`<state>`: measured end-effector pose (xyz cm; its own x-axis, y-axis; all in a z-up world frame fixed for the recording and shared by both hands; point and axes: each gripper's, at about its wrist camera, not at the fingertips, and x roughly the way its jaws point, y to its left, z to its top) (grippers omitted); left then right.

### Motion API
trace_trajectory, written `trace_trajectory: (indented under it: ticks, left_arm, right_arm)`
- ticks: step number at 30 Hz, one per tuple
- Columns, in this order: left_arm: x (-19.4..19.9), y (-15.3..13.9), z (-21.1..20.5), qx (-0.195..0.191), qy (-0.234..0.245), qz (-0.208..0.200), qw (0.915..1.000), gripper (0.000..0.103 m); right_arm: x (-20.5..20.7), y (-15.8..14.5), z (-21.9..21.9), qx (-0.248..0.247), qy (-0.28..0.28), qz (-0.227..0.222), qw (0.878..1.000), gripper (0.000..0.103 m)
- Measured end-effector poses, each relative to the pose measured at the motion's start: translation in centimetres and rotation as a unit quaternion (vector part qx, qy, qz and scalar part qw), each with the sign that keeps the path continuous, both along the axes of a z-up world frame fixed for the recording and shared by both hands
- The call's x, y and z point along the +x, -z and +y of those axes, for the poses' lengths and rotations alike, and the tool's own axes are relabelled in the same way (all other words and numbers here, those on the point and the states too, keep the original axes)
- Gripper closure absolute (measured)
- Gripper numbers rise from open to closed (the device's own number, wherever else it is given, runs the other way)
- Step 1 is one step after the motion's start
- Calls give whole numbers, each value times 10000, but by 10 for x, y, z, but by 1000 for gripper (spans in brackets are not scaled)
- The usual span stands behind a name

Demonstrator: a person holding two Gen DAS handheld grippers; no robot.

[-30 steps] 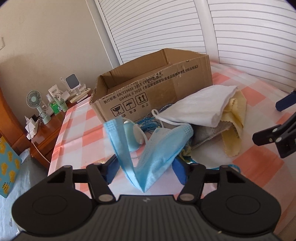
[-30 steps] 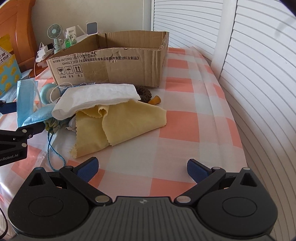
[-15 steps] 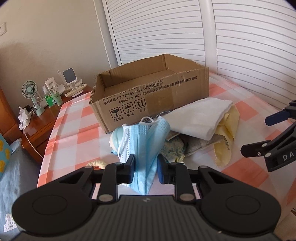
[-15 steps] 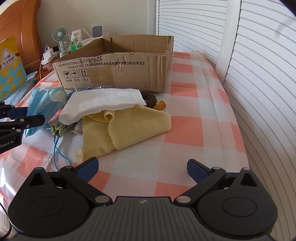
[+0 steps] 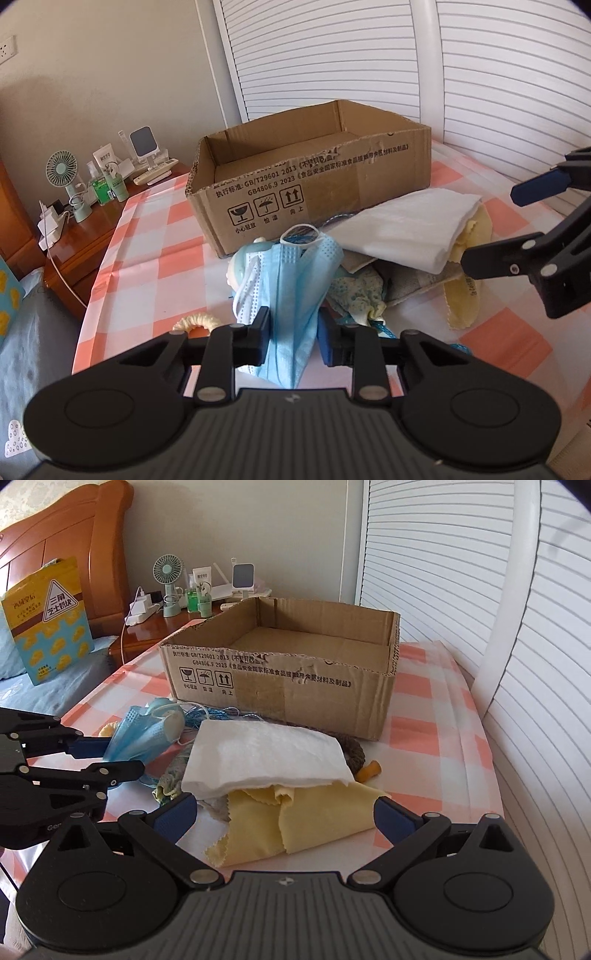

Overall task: Organize soft objects
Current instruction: 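Lift the blue mask with the left tool while the right tool grasps the white cloth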

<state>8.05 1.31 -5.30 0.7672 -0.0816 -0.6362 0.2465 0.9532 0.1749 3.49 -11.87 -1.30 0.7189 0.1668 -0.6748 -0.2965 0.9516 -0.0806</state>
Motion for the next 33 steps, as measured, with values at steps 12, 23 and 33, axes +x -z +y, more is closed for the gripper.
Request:
trace_trajectory:
  ticks: [12,23,33]
  left_arm:
    - [5,-2,15,-321,-77,10,9995,83]
    - [9,-4,26,-489,31,167,9987,83]
    - [10,-5,26,-486,129,192,9985,83]
  right_arm:
    - [12,-2,13,-165,-202,118,9996,0]
    - [76,3,29,-43,-406,721,9966,0]
    - [64,6,48,-717,-769,683,9921,42]
